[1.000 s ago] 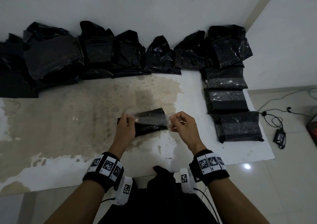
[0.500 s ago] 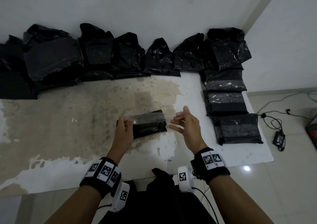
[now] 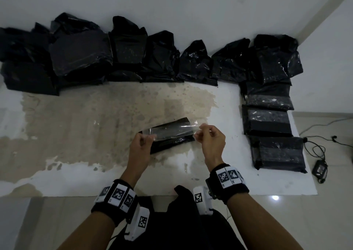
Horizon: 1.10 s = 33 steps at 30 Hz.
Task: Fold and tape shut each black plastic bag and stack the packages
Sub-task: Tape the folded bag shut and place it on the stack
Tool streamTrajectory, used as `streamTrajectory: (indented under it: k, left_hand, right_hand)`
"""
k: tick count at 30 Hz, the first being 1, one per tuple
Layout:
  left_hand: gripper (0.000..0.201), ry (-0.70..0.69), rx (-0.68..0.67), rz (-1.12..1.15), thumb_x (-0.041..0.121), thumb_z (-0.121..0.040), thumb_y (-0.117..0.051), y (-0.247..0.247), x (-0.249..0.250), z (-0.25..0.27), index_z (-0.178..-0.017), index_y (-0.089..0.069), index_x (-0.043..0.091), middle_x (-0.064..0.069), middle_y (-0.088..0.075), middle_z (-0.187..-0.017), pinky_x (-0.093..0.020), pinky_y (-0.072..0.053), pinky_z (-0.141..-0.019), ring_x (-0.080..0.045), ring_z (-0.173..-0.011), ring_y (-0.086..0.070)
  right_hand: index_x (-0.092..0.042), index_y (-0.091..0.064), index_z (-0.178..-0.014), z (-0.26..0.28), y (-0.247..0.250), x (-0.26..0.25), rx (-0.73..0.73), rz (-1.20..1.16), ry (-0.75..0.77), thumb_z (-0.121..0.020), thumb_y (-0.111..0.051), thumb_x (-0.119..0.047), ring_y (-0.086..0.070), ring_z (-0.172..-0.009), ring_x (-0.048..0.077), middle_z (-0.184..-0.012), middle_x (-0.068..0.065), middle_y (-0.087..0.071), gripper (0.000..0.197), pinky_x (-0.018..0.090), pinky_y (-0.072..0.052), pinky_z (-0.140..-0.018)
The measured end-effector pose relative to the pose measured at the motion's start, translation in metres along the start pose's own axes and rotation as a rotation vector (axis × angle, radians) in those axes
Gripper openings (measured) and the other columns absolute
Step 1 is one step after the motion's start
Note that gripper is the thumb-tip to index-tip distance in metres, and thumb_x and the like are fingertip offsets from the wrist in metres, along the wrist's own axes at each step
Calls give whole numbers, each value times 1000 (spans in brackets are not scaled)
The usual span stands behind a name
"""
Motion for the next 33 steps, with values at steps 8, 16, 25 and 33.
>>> streamTrajectory:
  k: [8, 16, 25, 33]
  left_hand:
    - [34, 17, 70, 46, 32, -97, -66, 19, -18, 3, -75, -48, 14, 3, -52, -68, -25, -43, -66, -10, -63, -50]
    - [35, 117, 137, 95, 31, -93, -72, 30, -42, 8, -79, -43, 15, -1, -58, -78, -18, -42, -60, -12, -71, -55]
    - [29, 133, 114, -16, 33, -91, -73, 29, -52, 1, -82, -49, 19, -2, -65, -85, -26, -47, -67, -16, -80, -63]
    - [27, 174, 145, -93, 33, -93, -72, 28, -49, 1, -89, -52, 16, 2, -66, -92, -15, -41, -58, -4, -78, -60]
  right_hand:
    - [-6, -76, -94, 3, -17, -3, -104, 72, 108, -99, -65, -16, -69, -72, 22, -77, 16, -72, 16, 38, -62, -79]
    - [-13, -76, -91, -2, -42, 7, -237, 218, 68, -95, -70, -17, -71, -79, 26, -81, 9, -73, 8, 50, -62, -83]
    - [-31, -75, -72, -9, -38, 20, -205, 459, 88, -89, -72, -28, -72, -78, 24, -74, -9, -74, 17, 53, -60, -80]
    - [-20, -65, -73, 2, -37, -7, -197, 535, 278, -94, -65, -20, -57, -64, 1, -70, -8, -66, 20, 20, -42, -63]
Point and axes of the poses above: each hand's wrist, its own z-axis away from the middle knuckle, its own y-axis out of the back of the hand, x = y × z, the point moved 9 cm from there along -z, towards the middle knuckle
